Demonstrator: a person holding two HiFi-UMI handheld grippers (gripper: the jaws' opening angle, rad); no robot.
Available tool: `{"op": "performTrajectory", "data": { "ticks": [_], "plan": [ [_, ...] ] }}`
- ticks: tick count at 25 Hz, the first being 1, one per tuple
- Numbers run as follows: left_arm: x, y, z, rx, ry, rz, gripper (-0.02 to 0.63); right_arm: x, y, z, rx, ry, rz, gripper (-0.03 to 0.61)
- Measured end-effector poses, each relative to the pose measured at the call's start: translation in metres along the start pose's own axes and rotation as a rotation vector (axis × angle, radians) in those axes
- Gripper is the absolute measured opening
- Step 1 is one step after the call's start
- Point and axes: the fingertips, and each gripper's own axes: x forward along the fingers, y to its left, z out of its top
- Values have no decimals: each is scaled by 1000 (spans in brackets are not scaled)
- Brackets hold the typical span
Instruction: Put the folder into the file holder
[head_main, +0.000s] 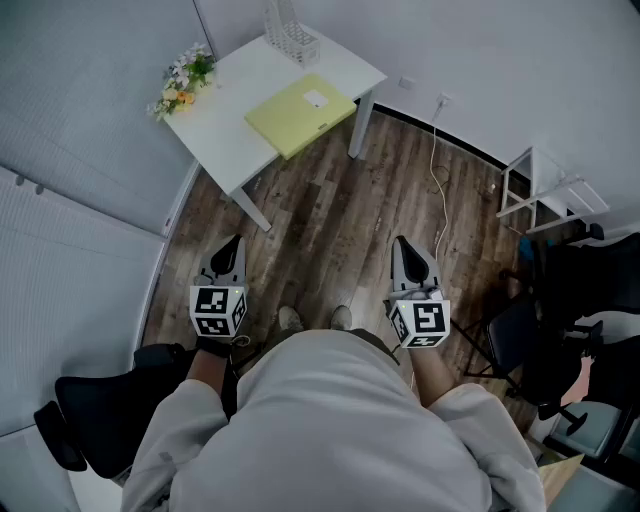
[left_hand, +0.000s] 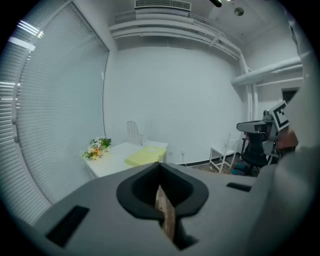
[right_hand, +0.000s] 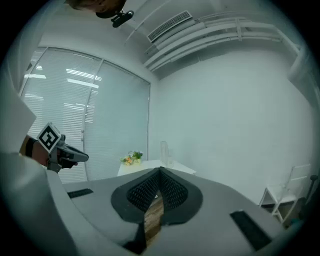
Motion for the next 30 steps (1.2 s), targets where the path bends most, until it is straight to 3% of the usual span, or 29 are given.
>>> {"op": "performTrajectory", "data": {
  "ticks": [16,17,19,22,30],
  "plan": [
    [11,-1,-3,-3,18,-5,8,8,-5,0,34,-17,17,14],
    [12,-1,-4,-3,21,-6,8,9,-5,-1,44,-20,26,65],
    [14,-3,-4,-2,24,-8,8,11,-7,-1,66,-19,40,249],
    [16,-7,-5,-1,30,-7,8,8,-17,1,80,-42,16,353],
    [24,-27,-5,-1,38,22,8,2,-46,-8,81,-51,8,388]
  ]
}}
